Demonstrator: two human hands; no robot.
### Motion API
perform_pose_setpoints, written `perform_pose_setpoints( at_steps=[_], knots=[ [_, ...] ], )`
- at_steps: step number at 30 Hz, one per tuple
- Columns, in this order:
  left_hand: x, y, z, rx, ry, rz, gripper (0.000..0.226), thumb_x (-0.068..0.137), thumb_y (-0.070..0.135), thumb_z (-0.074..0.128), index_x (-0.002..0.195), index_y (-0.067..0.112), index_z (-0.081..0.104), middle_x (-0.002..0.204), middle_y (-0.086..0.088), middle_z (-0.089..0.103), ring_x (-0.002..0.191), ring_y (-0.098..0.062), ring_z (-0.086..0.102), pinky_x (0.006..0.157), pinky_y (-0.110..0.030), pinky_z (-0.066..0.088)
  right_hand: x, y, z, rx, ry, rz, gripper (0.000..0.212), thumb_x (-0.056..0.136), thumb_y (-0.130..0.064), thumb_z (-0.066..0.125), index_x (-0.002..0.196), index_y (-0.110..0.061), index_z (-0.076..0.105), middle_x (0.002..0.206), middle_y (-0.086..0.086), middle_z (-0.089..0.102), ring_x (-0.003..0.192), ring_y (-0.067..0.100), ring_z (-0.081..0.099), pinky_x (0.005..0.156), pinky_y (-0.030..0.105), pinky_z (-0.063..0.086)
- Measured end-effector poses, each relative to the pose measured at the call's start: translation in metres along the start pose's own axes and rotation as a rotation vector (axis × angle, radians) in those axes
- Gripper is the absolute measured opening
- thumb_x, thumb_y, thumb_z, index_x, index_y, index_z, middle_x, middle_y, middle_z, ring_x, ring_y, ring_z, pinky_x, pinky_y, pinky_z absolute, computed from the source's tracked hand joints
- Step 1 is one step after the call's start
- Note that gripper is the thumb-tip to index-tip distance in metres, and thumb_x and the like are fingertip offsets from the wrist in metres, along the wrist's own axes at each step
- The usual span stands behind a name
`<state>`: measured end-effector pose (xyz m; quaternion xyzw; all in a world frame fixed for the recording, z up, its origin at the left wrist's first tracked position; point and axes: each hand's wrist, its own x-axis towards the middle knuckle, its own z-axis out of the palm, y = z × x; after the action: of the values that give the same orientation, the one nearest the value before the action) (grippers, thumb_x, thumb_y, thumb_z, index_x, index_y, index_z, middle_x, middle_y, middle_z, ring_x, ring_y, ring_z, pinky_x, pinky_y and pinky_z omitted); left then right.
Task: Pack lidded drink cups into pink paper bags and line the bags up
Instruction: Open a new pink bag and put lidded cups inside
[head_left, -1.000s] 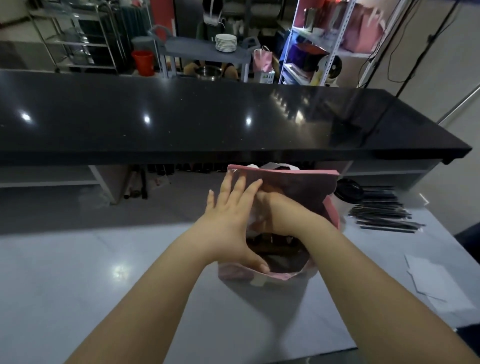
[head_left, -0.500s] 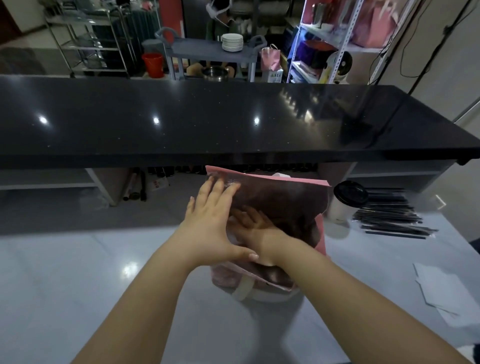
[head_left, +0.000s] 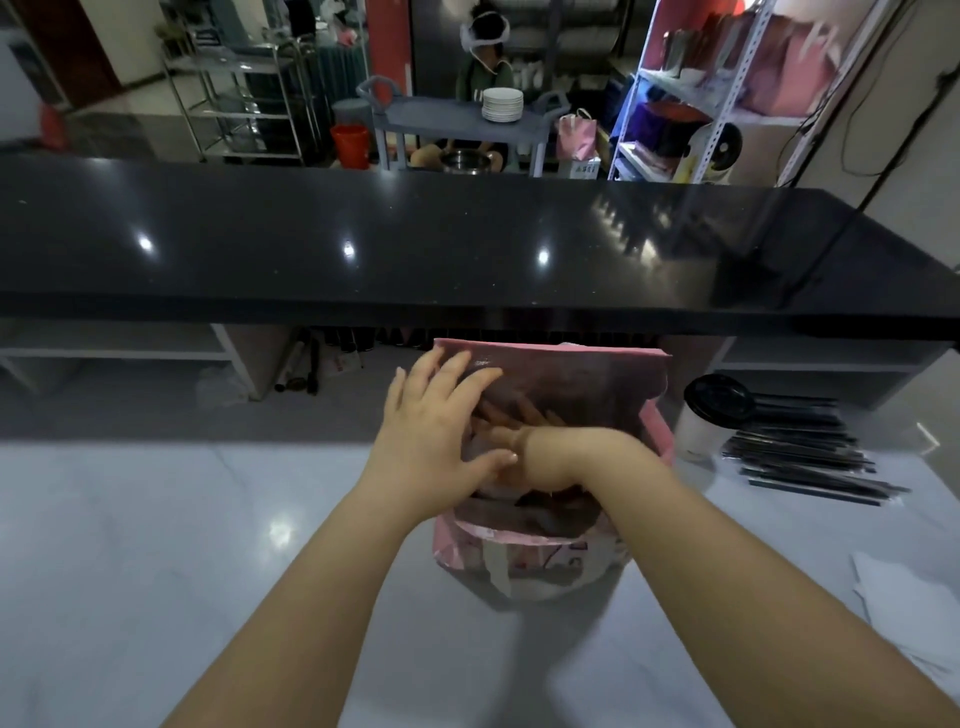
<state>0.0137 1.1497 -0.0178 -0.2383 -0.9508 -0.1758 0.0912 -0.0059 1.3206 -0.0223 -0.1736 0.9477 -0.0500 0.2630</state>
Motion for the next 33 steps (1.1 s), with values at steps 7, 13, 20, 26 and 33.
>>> perform_pose_setpoints(
  at_steps=[7,13,20,26,33],
  knots=[
    [0.027,0.031,-0.021,0.082,0.123,-0.022,0.044,0.085,0.015,0.052,0.127,0.03,0.055,0.119,0.008,0.059,0.116,-0.019,0.045,0.096,-0.035,0.024,-0.08,0.024,-0.046,0.23,0.564,0.056,0.057,0.088,-0.029,0.068,0.136,-0.047,0.044,0.132,-0.016,0.056,0.112,0.005,0.054,0.09,0.026,0.044],
    [0.063,0.098,-0.019,0.022,0.107,0.113,0.034,0.089,0.026,0.051,0.122,0.028,0.057,0.116,0.005,0.058,0.111,-0.022,0.05,0.089,-0.037,0.034,-0.136,0.069,-0.038,0.261,0.811,0.1,0.04,0.085,-0.02,0.07,0.12,-0.038,0.061,0.103,-0.026,0.057,0.1,0.0,0.051,0.086,0.027,0.047],
    [0.106,0.191,0.023,-0.033,0.024,0.257,0.032,0.091,0.032,0.052,0.121,0.023,0.058,0.116,0.001,0.057,0.109,-0.025,0.05,0.087,-0.04,0.039,-0.191,0.136,-0.026,0.154,1.07,0.252,0.029,0.082,-0.012,0.072,0.11,-0.019,0.071,0.105,-0.006,0.068,0.107,0.014,0.054,0.09,0.022,0.039],
    [0.134,0.239,0.059,0.097,-0.124,0.24,0.03,0.089,0.035,0.054,0.117,0.024,0.056,0.108,0.0,0.055,0.105,-0.026,0.049,0.092,-0.045,0.037,-0.216,0.198,-0.001,0.189,0.975,0.4,0.038,0.083,-0.021,0.073,0.119,-0.027,0.064,0.116,-0.014,0.061,0.117,0.008,0.044,0.089,0.022,0.036],
    [0.165,0.235,0.089,0.203,-0.184,0.241,0.033,0.085,0.035,0.054,0.117,0.028,0.057,0.11,0.003,0.055,0.109,-0.024,0.047,0.092,-0.044,0.034,-0.156,0.237,0.009,0.342,0.895,0.389,0.042,0.08,-0.021,0.07,0.121,-0.025,0.062,0.122,-0.004,0.06,0.118,0.023,0.046,0.098,0.04,0.042]
  ],
)
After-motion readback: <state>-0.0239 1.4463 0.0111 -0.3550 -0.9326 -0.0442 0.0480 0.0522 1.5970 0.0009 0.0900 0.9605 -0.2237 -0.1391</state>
